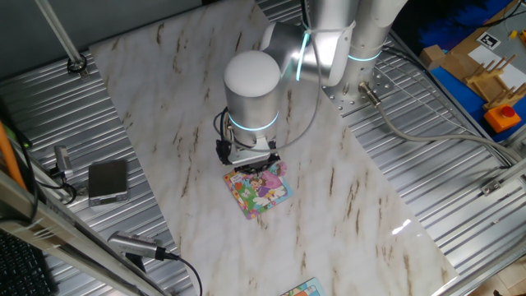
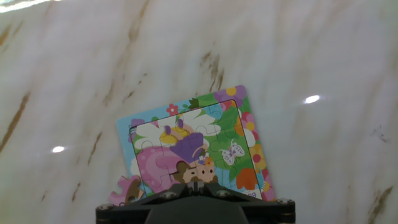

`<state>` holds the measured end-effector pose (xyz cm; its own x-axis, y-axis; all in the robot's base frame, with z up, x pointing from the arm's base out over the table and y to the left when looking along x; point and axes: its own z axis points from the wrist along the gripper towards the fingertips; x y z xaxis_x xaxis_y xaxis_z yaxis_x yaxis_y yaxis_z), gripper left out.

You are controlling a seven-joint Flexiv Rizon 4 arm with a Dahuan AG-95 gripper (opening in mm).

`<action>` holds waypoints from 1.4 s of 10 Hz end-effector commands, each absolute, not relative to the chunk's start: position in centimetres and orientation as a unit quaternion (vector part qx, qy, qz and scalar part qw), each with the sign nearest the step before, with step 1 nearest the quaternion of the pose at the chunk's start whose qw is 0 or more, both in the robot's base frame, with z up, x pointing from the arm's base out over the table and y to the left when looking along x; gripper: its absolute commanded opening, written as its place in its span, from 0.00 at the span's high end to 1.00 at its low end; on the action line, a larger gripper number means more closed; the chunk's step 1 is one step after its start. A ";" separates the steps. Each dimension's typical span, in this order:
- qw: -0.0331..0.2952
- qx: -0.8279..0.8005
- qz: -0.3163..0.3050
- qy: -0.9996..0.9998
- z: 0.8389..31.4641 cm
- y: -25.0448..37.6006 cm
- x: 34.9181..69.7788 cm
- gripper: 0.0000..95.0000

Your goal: Assemble one piece of a puzzle

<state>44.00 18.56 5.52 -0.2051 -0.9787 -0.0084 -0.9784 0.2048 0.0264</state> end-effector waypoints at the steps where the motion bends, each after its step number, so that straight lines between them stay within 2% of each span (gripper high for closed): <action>1: 0.006 0.620 -0.012 -0.784 5.5 18.4 44.1 1.00; 9: 0.009 0.607 -0.015 -0.795 5.7 14.7 44.3 1.00; 14: 0.008 0.603 -0.026 -0.797 5.0 15.6 42.7 1.00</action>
<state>42.64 15.69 4.91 -0.2726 -0.9620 -0.0142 -0.9612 0.2716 0.0483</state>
